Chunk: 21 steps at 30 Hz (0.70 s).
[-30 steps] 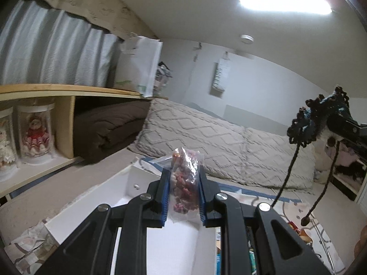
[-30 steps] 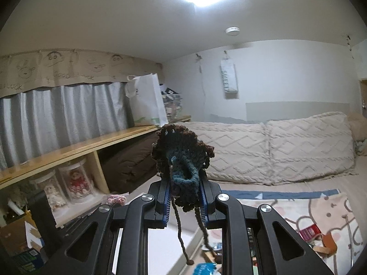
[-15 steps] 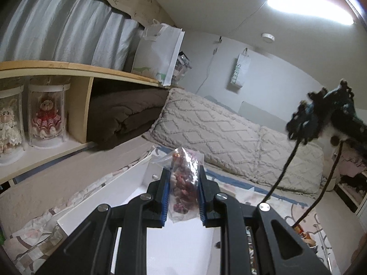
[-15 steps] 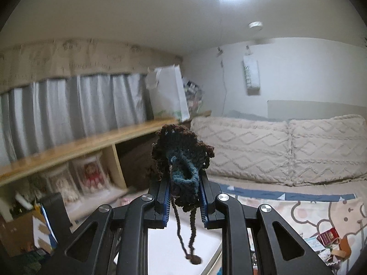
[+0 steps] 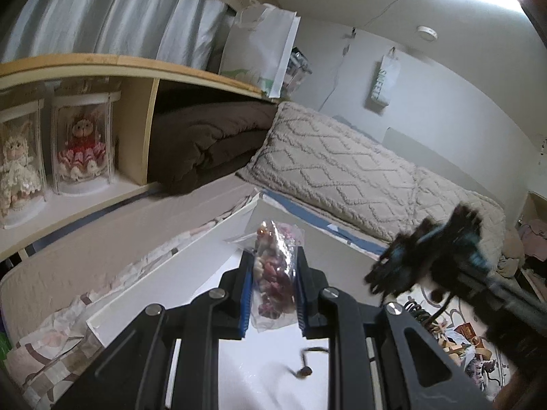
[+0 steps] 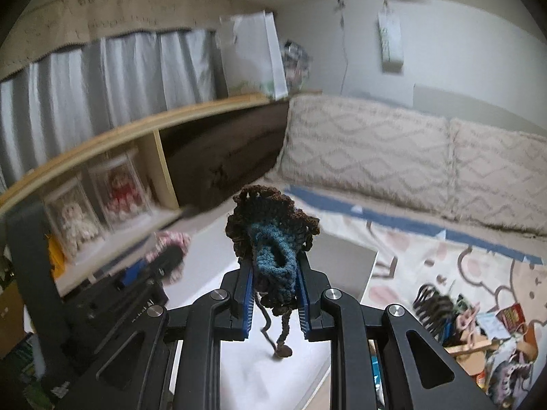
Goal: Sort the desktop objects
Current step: 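Carry the candy bag and crocheted pouch over the white box with both grippers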
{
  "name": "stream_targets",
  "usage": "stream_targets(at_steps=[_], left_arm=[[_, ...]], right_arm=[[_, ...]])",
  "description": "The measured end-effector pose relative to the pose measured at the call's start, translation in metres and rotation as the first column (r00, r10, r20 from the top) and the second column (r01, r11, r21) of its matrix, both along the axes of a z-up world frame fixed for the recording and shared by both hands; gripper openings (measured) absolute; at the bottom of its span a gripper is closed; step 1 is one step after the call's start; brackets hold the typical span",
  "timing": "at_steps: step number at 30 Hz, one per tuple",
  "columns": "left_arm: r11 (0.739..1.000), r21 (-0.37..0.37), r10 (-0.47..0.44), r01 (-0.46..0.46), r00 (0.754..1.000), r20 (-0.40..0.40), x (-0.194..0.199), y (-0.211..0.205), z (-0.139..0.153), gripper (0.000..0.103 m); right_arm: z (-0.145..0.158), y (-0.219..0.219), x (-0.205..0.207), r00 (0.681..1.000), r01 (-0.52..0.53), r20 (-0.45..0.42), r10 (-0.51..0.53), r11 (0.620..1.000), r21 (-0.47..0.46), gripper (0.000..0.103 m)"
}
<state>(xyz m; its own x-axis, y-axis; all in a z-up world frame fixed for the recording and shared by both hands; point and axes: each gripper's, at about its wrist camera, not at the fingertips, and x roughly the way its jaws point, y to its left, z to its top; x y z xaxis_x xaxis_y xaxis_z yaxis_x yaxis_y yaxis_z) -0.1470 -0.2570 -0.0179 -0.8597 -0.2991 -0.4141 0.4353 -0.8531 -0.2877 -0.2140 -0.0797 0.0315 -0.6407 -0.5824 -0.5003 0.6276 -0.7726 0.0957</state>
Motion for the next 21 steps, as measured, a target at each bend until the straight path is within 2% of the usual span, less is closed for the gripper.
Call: stream_targets(at_steps=[8, 13, 17, 21], left_arm=[[1.000, 0.009, 0.006, -0.007, 0.999, 0.039, -0.007, -0.003, -0.011, 0.021], [1.000, 0.004, 0.001, -0.001, 0.998, 0.061, -0.012, -0.003, -0.016, 0.021], [1.000, 0.003, -0.008, 0.008, 0.997, 0.081, -0.017, 0.000, -0.020, 0.021], [1.000, 0.014, -0.019, 0.018, 0.996, 0.083, -0.018, 0.001, -0.023, 0.021]], right_arm=[[-0.047, -0.030, -0.015, 0.987, -0.052, 0.159, 0.033, 0.992, 0.114, 0.021], [-0.073, -0.040, -0.021, 0.973, -0.080, 0.228, 0.039, 0.982, 0.174, 0.021], [-0.091, -0.041, -0.028, 0.945, -0.114, 0.323, 0.047, 0.975, 0.192, 0.021], [-0.099, -0.041, -0.032, 0.929, -0.128, 0.368, 0.042, 0.969, 0.212, 0.021]])
